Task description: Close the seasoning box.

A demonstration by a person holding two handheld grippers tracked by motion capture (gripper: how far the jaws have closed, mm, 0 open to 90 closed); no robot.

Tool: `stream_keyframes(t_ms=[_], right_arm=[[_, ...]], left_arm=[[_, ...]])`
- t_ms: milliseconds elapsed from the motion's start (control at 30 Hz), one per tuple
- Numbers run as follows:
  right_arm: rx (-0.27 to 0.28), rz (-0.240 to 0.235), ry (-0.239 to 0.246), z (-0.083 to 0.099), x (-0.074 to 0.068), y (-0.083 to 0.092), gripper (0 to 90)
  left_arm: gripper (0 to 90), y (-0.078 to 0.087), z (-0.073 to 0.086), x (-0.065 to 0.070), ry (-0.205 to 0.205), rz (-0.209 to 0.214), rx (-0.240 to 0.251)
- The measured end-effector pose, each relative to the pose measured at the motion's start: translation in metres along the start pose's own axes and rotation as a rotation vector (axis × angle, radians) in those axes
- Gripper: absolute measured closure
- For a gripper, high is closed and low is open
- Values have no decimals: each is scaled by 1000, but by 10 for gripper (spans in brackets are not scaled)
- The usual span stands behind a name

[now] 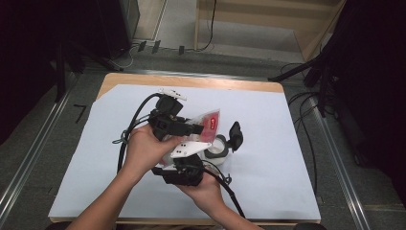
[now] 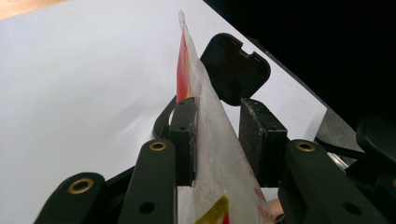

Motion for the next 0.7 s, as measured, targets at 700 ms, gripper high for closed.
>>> stream_keyframes(t_ms=[700], right_arm=[[5, 5, -3, 2, -2, -1, 629]], left_arm=[[679, 0, 1, 0, -5, 7, -3]])
Point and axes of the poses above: each handheld gripper's, and its own axes: y roughly backward along the jaws, z roughly out of its underside, x roughly to its right, the point moved 2 cm from there along -y, roughly forward along the jaws, and after that the axes turned 4 degrees about -z, right-handed, at the moved point
